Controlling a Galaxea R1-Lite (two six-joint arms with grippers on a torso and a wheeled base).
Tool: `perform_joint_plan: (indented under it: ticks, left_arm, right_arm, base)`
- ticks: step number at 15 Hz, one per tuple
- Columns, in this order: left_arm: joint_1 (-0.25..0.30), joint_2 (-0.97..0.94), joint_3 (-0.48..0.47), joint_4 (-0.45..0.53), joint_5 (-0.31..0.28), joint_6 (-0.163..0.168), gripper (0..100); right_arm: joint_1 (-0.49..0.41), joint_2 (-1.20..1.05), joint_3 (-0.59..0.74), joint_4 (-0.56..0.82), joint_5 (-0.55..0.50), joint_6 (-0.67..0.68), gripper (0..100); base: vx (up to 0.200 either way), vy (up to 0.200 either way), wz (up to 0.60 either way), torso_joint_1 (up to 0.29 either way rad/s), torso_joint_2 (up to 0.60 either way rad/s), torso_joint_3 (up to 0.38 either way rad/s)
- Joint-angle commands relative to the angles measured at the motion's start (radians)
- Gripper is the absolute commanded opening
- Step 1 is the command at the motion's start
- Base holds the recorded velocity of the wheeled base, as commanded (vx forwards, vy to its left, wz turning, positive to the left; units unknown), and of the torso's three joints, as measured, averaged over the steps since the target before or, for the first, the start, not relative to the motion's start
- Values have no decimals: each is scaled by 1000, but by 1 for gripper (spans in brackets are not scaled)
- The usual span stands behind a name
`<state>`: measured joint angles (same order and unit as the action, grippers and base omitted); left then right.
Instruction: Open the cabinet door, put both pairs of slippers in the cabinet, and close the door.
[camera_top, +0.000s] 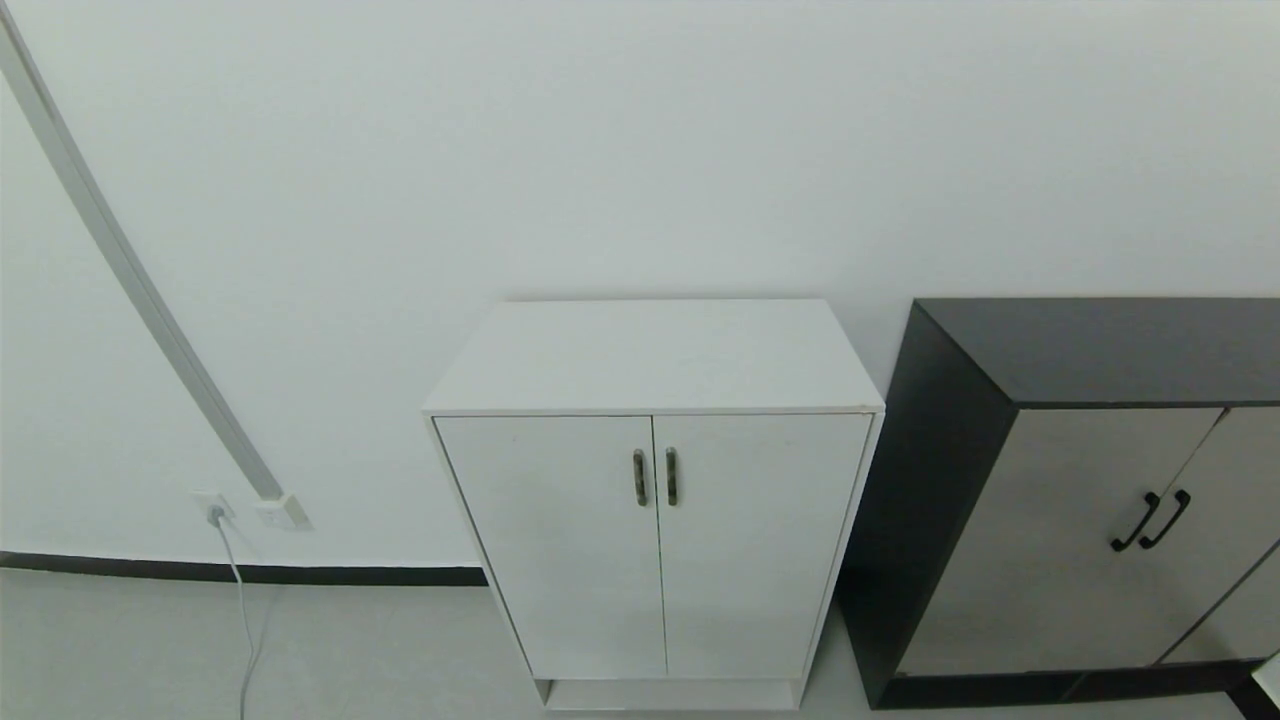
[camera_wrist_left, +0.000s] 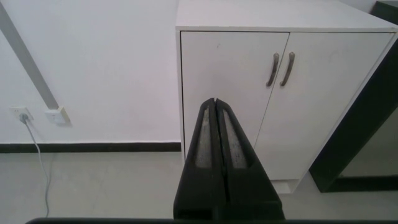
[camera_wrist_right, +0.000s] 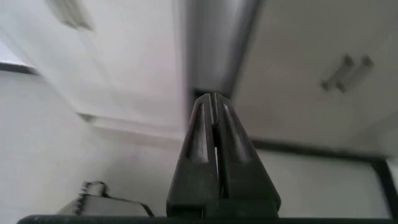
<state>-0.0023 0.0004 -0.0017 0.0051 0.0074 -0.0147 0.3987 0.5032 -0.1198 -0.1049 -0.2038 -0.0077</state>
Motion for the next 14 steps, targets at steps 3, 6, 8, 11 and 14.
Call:
perform_joint_plan:
  ticks: [3, 6, 8, 11, 14]
  left_arm:
    - [-1, 1, 0, -1, 0, -1, 0]
    - [1, 1, 0, 1, 0, -1, 0]
    - [-1, 1, 0, 1, 0, -2, 0]
    - [-1, 1, 0, -1, 0, -4, 0]
    - [1, 1, 0, 1, 0, -2, 0]
  right_arm:
    - [2, -112, 78, 4, 121, 2, 0]
    - [9, -124, 120, 74, 132, 6, 0]
    - [25, -146, 120, 97, 138, 46, 0]
    - [-24, -167, 117, 111, 147, 38, 0]
    - [-224, -207, 117, 111, 150, 31, 0]
  base:
    - [0, 0, 0, 0, 0, 0]
    - [0, 0, 0, 0, 0, 0]
    - [0, 0, 0, 0, 0, 0]
    - [0, 0, 0, 0, 0, 0]
    - [0, 0, 0, 0, 0, 0]
